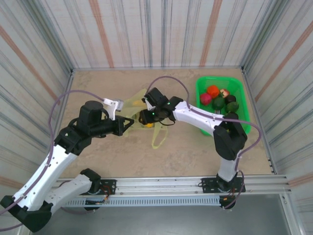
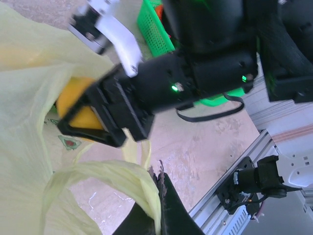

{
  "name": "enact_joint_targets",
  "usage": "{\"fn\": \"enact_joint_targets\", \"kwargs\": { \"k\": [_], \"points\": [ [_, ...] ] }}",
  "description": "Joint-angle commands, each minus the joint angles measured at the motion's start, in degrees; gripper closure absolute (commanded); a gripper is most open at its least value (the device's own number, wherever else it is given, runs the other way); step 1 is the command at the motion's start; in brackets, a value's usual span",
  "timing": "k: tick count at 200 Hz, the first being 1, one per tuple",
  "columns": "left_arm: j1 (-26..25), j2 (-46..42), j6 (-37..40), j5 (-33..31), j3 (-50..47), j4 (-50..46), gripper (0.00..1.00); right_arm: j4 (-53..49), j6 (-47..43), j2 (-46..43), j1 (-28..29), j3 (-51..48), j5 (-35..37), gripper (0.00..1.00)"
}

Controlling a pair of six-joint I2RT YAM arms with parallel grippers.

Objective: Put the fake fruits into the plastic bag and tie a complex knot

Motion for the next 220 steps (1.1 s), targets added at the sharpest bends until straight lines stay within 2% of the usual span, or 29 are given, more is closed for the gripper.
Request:
{"fn": "enact_joint_targets", "kwargs": {
  "k": [1,19,48,63,79,95,132,160,172,189,220],
  "points": [
    [0.4,-0.9,2.1,0.6,-0.6,-2.0,1.00,-4.5,3.9,4.6,0.4,6.0,2.8,0.40],
    [0.4,-0.9,1.7,-0.5,-1.0,-2.0,1.00,-4.8,8.7,8.1,0.6,10.3,5.5,0.40],
    [0.4,-0.3,0.7,-2.5,-0.7,-2.1,1.00,-1.8,20.4,9.9,1.0,11.9,14.4,0.41],
    [0.4,0.1,0.6,-4.2,0.4,-3.0,1.00,-0.4,23.0,10.5,1.7,12.7,17.4,0.30],
    [0.4,0.3,0.6,-5.1,1.5,-3.8,1.00,-3.7,21.3,12.7,2.5,17.2,18.6,0.19],
    [0.4,0.3,0.7,-5.5,2.2,-4.1,1.00,-4.9,19.1,13.5,3.1,18.8,18.9,0.15],
    [0.7,-0.1,0.7,-6.4,1.6,-4.4,1.00,-1.5,16.5,9.1,2.9,12.1,19.2,0.19],
    [1.6,-0.8,0.2,-8.4,0.6,-5.6,1.00,-1.9,15.3,4.5,2.7,6.4,22.4,0.29],
    [2.0,-1.2,-0.3,-9.2,0.0,-5.8,1.00,0.6,14.1,2.1,2.3,3.1,19.4,0.32],
    [2.1,-1.6,-1.1,-8.6,-1.0,-4.8,1.00,9.0,10.1,-2.2,1.4,-3.5,9.3,0.36],
    [2.1,-0.5,-1.9,-5.6,-1.0,-3.5,1.00,16.8,7.5,-9.7,0.0,-11.2,-1.4,0.37]
  ]
}}
